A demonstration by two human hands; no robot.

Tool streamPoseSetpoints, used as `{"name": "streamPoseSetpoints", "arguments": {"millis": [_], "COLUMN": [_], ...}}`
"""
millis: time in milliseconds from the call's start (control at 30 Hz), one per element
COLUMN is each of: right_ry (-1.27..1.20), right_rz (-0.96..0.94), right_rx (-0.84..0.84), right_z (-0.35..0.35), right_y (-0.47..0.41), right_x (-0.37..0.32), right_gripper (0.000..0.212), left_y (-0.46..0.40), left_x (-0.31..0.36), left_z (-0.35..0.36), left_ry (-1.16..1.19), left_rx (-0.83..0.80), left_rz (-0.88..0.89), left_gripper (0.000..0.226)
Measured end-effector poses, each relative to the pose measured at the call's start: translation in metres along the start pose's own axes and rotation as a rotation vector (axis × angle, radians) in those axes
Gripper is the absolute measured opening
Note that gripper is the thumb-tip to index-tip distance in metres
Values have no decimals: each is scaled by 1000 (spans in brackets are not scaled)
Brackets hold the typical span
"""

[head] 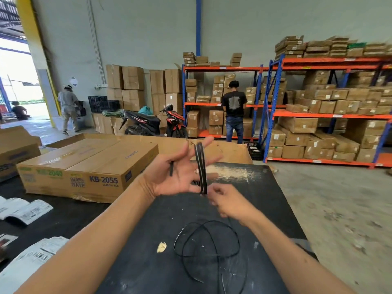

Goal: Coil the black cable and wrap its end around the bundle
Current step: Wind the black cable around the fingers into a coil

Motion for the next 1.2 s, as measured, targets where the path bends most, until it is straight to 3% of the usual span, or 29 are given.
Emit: {"name": "streamPoseSetpoints", "arguments": {"millis": [233, 467, 833, 1033, 1200], "right_ry": [-15, -33, -189, -79, 2], "right_rz": [15, -34, -213, -157, -64], "right_rx": [-62, -39, 176, 235, 116], "right_z": [19, -19, -89, -86, -53], "right_y": [18, 33, 13, -14, -21], "right_x": [-4, -47, -122, -91, -39], "right_gripper": [36, 31, 25, 25, 27], "left_y": [18, 40, 24, 11, -2], "left_x": [35, 13, -58, -66, -43], "left_z": [-57, -79, -41, -6, 12], "left_ry": [-68, -61, 84, 82, 67], "left_rx": [421, 538, 265, 12, -142], "left_rz": [114, -17, -279, -335, -188], "left_gripper": [48, 45, 50, 54, 60]}}
Point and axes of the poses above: each hand's wrist, its own y-axis away from the middle knuckle, its own z-axis out of the palm, x = y × z, the point moved 5 cm from there along -y, towards the middle knuckle, and after that the axes turned 11 degrees about -x, right-handed, at the moved point
